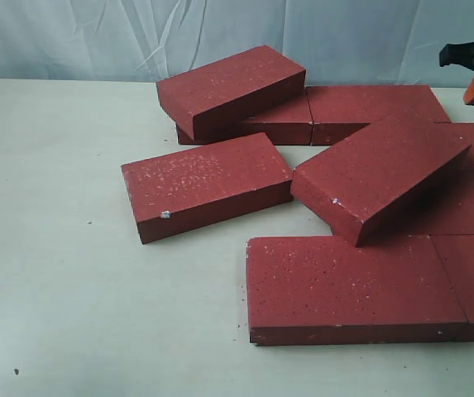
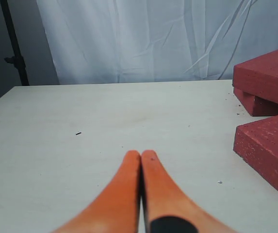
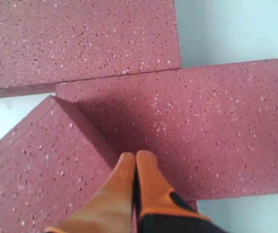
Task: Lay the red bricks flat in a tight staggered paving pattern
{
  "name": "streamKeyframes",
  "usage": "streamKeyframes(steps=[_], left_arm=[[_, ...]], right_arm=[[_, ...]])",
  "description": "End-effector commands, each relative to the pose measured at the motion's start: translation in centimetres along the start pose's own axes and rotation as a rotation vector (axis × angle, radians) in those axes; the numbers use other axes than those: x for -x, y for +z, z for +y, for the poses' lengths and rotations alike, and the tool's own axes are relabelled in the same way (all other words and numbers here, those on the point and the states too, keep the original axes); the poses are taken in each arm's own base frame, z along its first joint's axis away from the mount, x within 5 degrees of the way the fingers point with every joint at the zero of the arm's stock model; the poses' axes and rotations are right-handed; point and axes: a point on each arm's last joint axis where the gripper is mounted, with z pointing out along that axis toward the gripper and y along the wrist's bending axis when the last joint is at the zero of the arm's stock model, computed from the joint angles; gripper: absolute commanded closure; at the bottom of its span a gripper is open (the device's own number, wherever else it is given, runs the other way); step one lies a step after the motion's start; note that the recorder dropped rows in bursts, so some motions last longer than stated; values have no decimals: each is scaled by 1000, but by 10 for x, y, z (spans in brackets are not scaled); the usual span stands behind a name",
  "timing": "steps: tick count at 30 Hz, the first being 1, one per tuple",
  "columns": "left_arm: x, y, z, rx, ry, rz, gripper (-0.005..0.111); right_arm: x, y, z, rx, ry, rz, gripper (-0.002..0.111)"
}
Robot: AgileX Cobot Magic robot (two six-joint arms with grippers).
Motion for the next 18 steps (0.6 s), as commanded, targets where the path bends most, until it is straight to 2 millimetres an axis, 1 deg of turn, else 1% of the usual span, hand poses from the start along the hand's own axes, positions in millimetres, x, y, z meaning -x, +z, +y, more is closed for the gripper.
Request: streamKeyframes(steps=[1,2,3,6,8,11,13,16,18], left_arm=[[-1,0,0,0,-8,-8,107],[-1,0,0,0,-8,-8,107],[-1,0,0,0,-8,-8,107],[-1,0,0,0,-8,-8,107],[-1,0,0,0,-8,-8,107],[-1,0,0,0,-8,-8,107],[-1,0,0,0,-8,-8,107],[-1,0,0,0,-8,-8,107],[-1,0,0,0,-8,-8,107]], right_arm=[[17,23,-9,-31,-32,-2,109],[20,32,-11,-34,-34,5,109],[20,37,-11,-34,-34,11,109],[16,57,-14,-34,-30,54,109],[14,63,-15,-32,-31,76,109],[8,68,-13,-9,-68,137,109],[4,68,-8,36,-83,170,109],[-1,67,7,127,-128,232,109],[-4,67,14,146,-139,258,109]])
